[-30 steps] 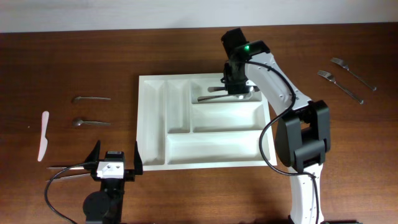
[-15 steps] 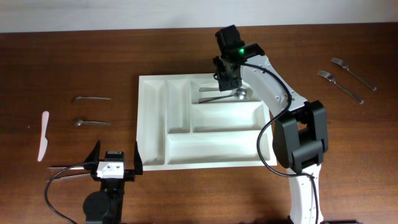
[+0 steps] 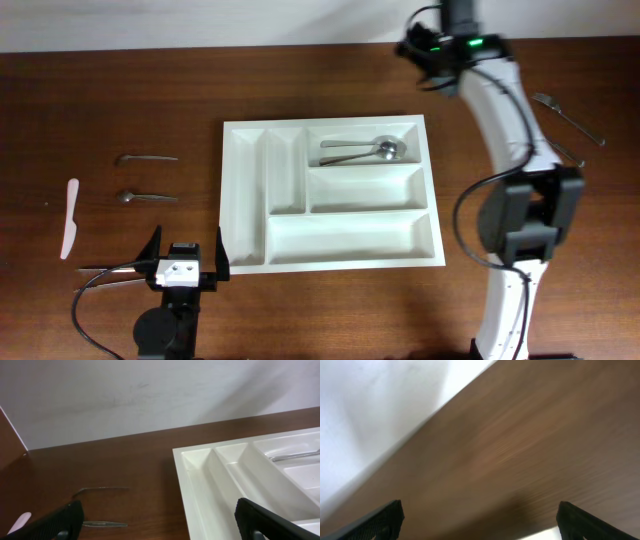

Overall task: Pack container
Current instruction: 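Move the right gripper over a silver fork on the right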

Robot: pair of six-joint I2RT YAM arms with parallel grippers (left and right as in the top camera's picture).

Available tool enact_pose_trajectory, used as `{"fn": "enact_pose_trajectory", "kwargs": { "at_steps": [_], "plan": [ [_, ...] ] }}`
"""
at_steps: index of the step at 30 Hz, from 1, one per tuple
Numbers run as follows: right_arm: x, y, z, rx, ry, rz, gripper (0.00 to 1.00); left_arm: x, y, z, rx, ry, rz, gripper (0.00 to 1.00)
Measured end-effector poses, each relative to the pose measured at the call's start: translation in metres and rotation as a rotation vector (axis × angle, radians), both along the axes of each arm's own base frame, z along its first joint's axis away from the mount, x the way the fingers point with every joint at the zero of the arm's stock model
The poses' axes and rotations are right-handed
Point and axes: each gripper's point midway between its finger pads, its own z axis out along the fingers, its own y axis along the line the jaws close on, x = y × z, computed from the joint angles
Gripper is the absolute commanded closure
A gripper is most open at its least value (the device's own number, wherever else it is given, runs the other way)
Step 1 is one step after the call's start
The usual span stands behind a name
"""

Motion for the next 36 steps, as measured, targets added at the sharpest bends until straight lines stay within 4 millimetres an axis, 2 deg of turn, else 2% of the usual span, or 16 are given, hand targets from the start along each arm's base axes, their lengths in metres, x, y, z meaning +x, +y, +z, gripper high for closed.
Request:
{"fn": "enact_pose_trajectory", "kwargs": {
  "at_steps": [2,4,7,9,14,18,22,28,31,36],
  "plan": [
    [-0.012,-0.033,-0.002,-0.114,0.042,0.121,0.01,0.0,0.0,0.0,0.0,0.0,0.0,0.01],
    [-0.032,-0.063,-0.009,-0.215,0.116,0.254,0.01,0.0,0.0,0.0,0.0,0.0,0.0,0.01],
    [-0.065,-0.101,-0.023,-0.321,0.233,0.462,0.01,0.0,0.0,0.0,0.0,0.0,0.0,0.01],
    [-0.081,-0.124,-0.027,-0.369,0.274,0.569,0.01,0.0,0.0,0.0,0.0,0.0,0.0,0.01],
    [-0.098,-0.187,-0.027,-0.447,0.287,0.651,0.01,0.0,0.0,0.0,0.0,0.0,0.0,0.01],
    [-0.115,-0.229,-0.028,-0.474,0.287,0.692,0.01,0.0,0.0,0.0,0.0,0.0,0.0,0.01],
    [-0.124,-0.248,-0.028,-0.502,0.271,0.761,0.02,0.0,0.0,0.0,0.0,0.0,0.0,0.01],
    [-0.124,-0.25,-0.035,-0.523,0.257,0.847,0.01,0.0,0.0,0.0,0.0,0.0,0.0,0.01],
    [-0.124,-0.249,-0.055,-0.502,0.275,0.891,0.01,0.0,0.0,0.0,0.0,0.0,0.0,0.01],
    [-0.129,-0.25,-0.101,-0.448,0.343,0.955,0.01,0.0,0.0,0.0,0.0,0.0,0.0,0.01]
  ]
}}
